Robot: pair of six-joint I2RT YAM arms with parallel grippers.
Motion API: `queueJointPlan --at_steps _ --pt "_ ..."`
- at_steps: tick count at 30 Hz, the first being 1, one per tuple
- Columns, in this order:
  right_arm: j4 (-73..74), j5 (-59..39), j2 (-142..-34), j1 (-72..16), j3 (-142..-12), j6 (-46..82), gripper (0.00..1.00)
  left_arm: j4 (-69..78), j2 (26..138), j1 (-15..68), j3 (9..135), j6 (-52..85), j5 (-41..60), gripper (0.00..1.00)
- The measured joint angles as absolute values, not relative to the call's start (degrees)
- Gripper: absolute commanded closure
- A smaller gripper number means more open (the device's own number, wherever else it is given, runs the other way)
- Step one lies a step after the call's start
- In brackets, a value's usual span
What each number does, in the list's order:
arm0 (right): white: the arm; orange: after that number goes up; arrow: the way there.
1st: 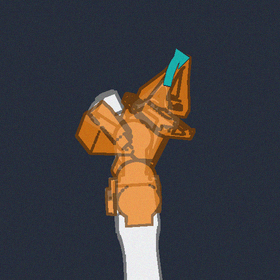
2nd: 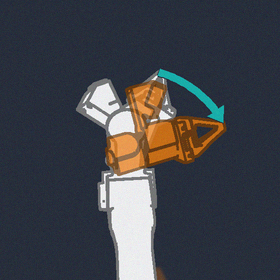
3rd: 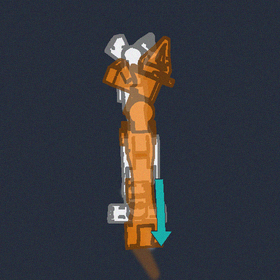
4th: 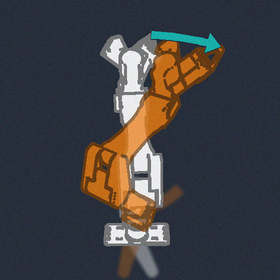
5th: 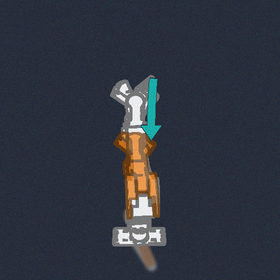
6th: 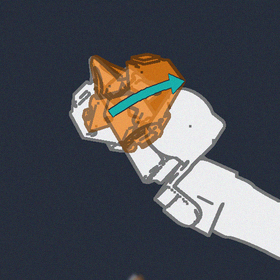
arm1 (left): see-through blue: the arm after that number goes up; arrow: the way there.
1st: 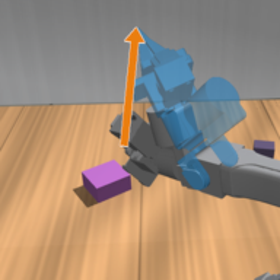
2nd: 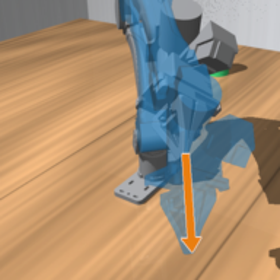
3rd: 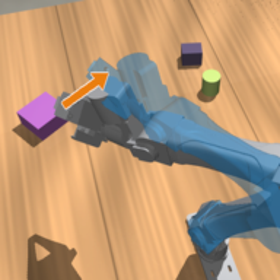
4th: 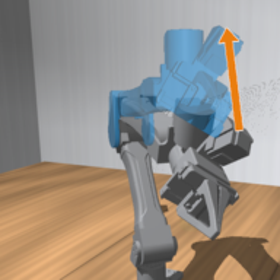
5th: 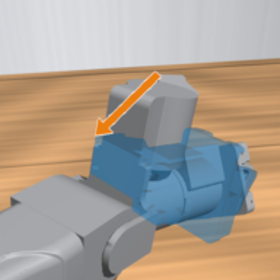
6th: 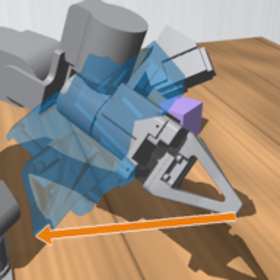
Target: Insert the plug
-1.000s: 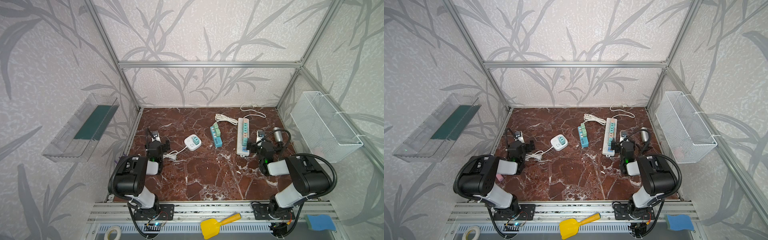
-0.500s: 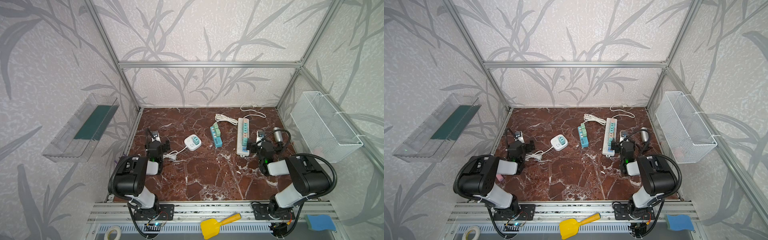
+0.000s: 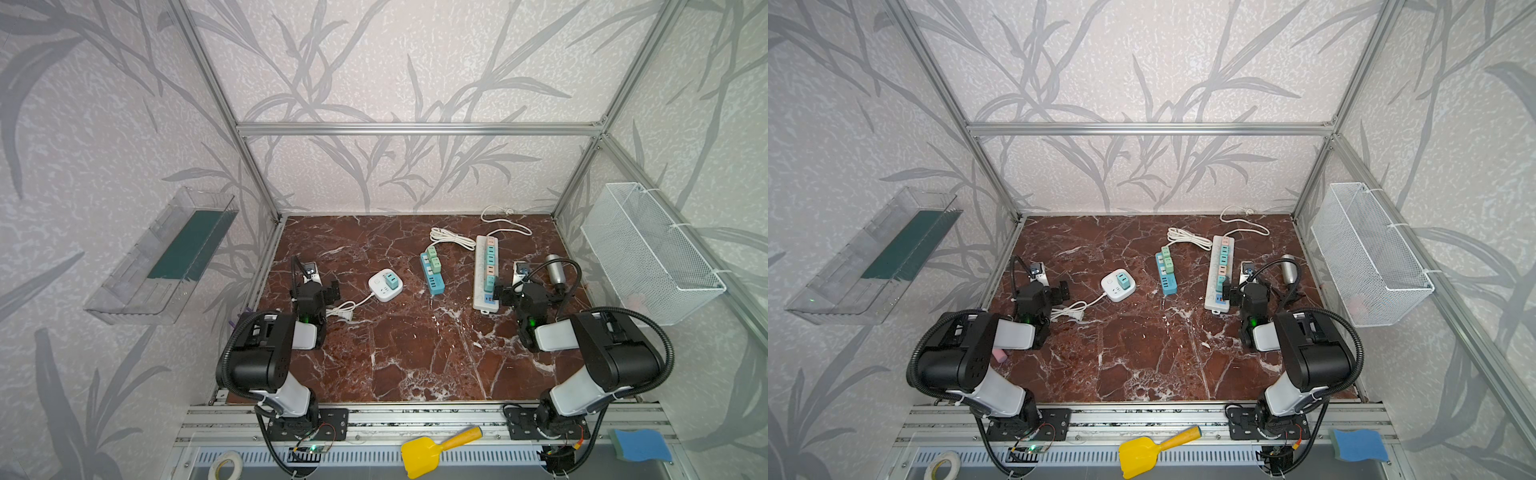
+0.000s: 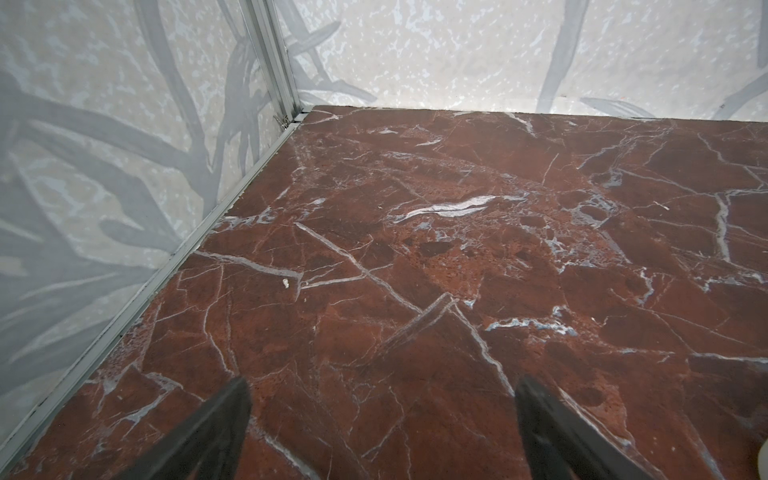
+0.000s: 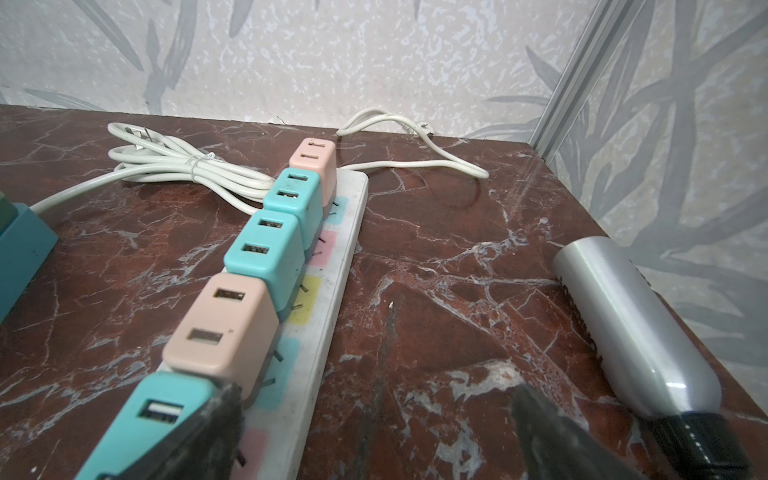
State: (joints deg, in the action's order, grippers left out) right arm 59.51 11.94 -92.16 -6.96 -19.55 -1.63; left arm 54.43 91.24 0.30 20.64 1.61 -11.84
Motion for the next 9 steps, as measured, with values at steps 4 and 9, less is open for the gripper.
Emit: queueJointPlan --at_steps 4,9 --pt "59.3 11.9 -92.2 -7.0 -19.6 -1.6 0.01 54.4 91.2 0.3 20.6 1.6 -11.8 0.01" --pt "59.1 12.0 -92.2 -7.0 -19.6 -1.6 0.01 54.4 91.2 0.3 20.6 1.6 -11.8 0.01"
